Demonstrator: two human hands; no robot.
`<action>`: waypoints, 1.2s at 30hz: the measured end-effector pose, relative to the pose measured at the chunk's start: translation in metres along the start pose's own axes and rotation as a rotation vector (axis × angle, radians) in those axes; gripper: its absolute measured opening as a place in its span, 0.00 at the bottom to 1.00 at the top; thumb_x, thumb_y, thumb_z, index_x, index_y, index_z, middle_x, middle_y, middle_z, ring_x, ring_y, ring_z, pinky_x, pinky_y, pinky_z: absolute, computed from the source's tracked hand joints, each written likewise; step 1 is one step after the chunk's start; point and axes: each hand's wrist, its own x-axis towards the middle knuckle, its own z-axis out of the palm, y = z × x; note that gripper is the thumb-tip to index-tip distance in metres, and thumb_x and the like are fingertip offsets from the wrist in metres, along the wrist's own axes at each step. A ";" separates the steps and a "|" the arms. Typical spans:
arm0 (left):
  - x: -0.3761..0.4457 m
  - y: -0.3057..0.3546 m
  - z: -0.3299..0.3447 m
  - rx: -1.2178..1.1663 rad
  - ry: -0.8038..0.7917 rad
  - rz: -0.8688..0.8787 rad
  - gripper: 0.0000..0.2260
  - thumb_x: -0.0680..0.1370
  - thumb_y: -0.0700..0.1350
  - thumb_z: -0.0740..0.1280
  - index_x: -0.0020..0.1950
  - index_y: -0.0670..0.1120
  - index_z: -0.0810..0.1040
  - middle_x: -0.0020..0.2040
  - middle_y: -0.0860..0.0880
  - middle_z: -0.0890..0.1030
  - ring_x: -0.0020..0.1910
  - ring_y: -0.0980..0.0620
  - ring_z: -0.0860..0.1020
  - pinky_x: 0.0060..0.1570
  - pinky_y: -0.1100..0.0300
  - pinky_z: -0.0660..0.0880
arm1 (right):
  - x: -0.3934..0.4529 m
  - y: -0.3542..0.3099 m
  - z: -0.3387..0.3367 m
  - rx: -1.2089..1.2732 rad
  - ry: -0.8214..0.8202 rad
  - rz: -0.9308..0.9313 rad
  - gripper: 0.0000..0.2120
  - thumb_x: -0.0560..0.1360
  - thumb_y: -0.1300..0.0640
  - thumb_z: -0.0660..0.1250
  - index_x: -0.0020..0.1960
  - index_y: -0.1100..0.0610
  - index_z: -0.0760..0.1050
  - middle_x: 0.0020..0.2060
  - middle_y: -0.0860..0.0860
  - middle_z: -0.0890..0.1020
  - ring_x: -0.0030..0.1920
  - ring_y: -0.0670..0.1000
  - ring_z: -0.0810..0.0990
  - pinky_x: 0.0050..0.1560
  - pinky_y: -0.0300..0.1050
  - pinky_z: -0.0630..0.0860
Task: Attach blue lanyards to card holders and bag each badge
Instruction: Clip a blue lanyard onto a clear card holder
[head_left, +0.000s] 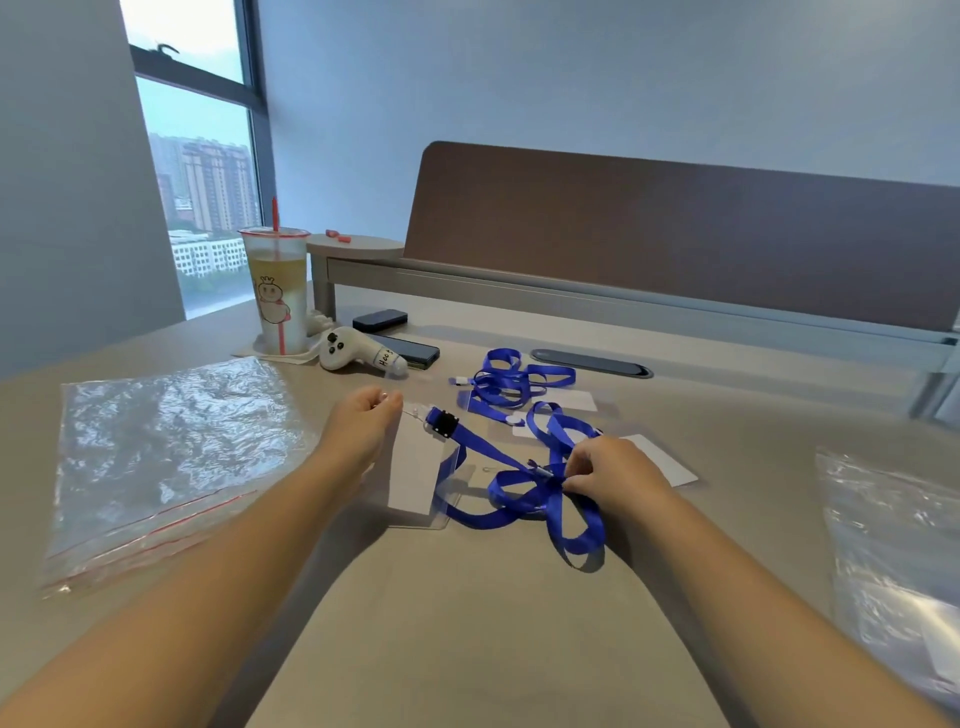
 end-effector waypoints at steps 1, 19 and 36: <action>0.001 0.001 0.002 0.006 -0.005 0.003 0.12 0.80 0.48 0.56 0.38 0.44 0.69 0.43 0.40 0.71 0.43 0.45 0.69 0.38 0.58 0.65 | 0.002 0.003 0.000 -0.014 0.021 0.013 0.09 0.75 0.54 0.63 0.51 0.57 0.77 0.50 0.54 0.81 0.46 0.49 0.76 0.46 0.40 0.72; 0.001 0.013 0.055 0.003 -0.140 0.032 0.13 0.80 0.48 0.56 0.36 0.47 0.69 0.36 0.47 0.71 0.37 0.52 0.69 0.37 0.61 0.64 | 0.003 0.084 -0.022 -0.047 0.332 0.224 0.09 0.76 0.59 0.59 0.52 0.56 0.76 0.50 0.54 0.79 0.44 0.51 0.73 0.41 0.43 0.70; -0.017 0.028 0.021 0.116 -0.164 0.125 0.12 0.80 0.47 0.56 0.37 0.47 0.68 0.35 0.48 0.68 0.34 0.54 0.65 0.35 0.65 0.63 | -0.013 -0.028 -0.016 0.601 -0.054 -0.158 0.13 0.74 0.56 0.65 0.58 0.57 0.74 0.56 0.53 0.78 0.53 0.48 0.75 0.54 0.42 0.72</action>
